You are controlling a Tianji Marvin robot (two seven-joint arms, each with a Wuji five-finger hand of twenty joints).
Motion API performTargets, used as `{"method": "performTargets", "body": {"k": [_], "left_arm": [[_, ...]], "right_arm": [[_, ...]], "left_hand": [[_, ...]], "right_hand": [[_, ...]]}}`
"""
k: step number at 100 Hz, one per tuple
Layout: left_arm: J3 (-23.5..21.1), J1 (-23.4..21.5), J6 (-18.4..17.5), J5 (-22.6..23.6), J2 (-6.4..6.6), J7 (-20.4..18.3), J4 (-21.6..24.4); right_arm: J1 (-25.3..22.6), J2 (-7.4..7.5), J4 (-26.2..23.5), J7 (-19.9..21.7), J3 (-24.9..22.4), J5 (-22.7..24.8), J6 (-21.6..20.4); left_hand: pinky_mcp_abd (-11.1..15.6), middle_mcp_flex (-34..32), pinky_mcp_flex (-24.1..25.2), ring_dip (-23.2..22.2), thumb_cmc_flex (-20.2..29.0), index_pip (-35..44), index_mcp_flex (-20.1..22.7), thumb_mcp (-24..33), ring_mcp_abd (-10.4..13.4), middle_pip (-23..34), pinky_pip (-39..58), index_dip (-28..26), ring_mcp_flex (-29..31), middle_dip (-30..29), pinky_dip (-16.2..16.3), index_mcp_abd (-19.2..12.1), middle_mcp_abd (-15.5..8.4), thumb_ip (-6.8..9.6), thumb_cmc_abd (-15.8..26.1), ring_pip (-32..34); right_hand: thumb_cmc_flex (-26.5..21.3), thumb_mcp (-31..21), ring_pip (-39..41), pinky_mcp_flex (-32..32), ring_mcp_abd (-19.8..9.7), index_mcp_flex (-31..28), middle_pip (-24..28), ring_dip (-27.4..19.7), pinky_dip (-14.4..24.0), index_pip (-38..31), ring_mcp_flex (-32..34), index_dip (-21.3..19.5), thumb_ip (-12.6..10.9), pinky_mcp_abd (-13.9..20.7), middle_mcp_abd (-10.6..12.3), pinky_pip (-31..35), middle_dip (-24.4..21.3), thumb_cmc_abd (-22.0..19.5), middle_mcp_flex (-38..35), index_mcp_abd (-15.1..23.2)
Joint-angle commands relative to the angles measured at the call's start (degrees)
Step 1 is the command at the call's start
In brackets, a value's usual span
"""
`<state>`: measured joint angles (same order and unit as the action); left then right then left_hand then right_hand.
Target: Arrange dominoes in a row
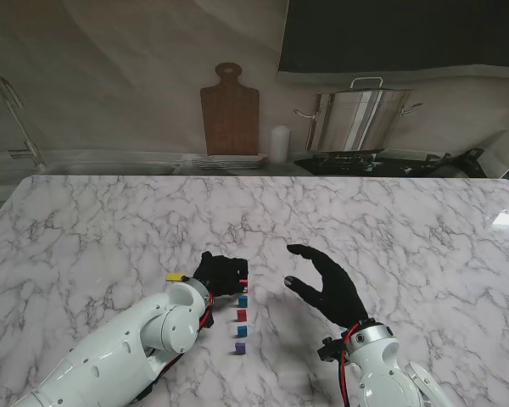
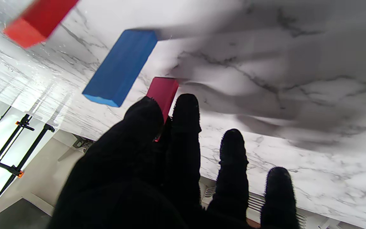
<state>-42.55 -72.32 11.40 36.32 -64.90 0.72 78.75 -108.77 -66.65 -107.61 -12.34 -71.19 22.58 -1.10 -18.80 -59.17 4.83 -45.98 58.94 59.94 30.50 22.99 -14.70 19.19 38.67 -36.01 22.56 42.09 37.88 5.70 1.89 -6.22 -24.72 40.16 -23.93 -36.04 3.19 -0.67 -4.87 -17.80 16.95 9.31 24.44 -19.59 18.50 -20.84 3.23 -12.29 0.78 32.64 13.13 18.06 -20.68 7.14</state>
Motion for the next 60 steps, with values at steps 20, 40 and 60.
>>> {"method": "performTargets", "body": {"k": [20,40,60], "left_arm": [[0.20,-0.20,0.26,-0.11,0.06,-1.47,0.33],[0.06,-0.28,0.28,-0.02,0.20,-1.94,0.58],[0.03,-0.31,0.38,-0.01,0.29,-2.31,0.76]], "right_arm": [[-0.24,-0.04,-0.06,0.12,0.00,-0.01,0.20],[-0.24,-0.03,-0.09,0.20,0.00,-0.04,0.21],[-0.24,-0.02,-0.12,0.26,-0.02,-0.05,0.24]], "left_hand": [[-0.44,1.33,1.00,-0.60,-0.15,2.05,-0.58,0.69,-0.96,1.64,-1.42,-0.09,-2.08,-0.39,0.13,0.99,-0.07,2.09,0.42,-0.08],[-0.44,4.90,0.92,-0.78,-0.24,-2.31,-1.07,-0.26,-2.18,4.22,-3.99,-2.98,-3.23,-1.81,0.92,0.72,0.80,2.23,0.59,-0.97],[-0.55,6.10,1.12,-0.81,-0.46,-3.28,-1.19,-0.52,-2.63,4.65,-4.24,-2.95,-3.81,-1.76,1.19,0.77,1.08,2.24,0.55,-1.27]], "right_hand": [[-1.63,-0.96,0.40,-0.19,-0.37,1.04,0.88,0.11,0.74,-0.76,1.28,-0.74,-1.23,0.30,0.21,0.41,0.40,-0.65,0.41,0.54],[-1.64,-0.95,0.39,-0.16,-0.38,1.07,0.85,0.12,0.76,-0.74,1.26,-0.74,-1.23,0.26,0.16,0.43,0.39,-0.67,0.45,0.56],[-1.68,-0.97,0.39,-0.17,-0.31,1.09,0.87,0.14,0.76,-0.74,1.29,-0.74,-1.24,0.25,0.23,0.42,0.40,-0.68,0.42,0.54]]}}
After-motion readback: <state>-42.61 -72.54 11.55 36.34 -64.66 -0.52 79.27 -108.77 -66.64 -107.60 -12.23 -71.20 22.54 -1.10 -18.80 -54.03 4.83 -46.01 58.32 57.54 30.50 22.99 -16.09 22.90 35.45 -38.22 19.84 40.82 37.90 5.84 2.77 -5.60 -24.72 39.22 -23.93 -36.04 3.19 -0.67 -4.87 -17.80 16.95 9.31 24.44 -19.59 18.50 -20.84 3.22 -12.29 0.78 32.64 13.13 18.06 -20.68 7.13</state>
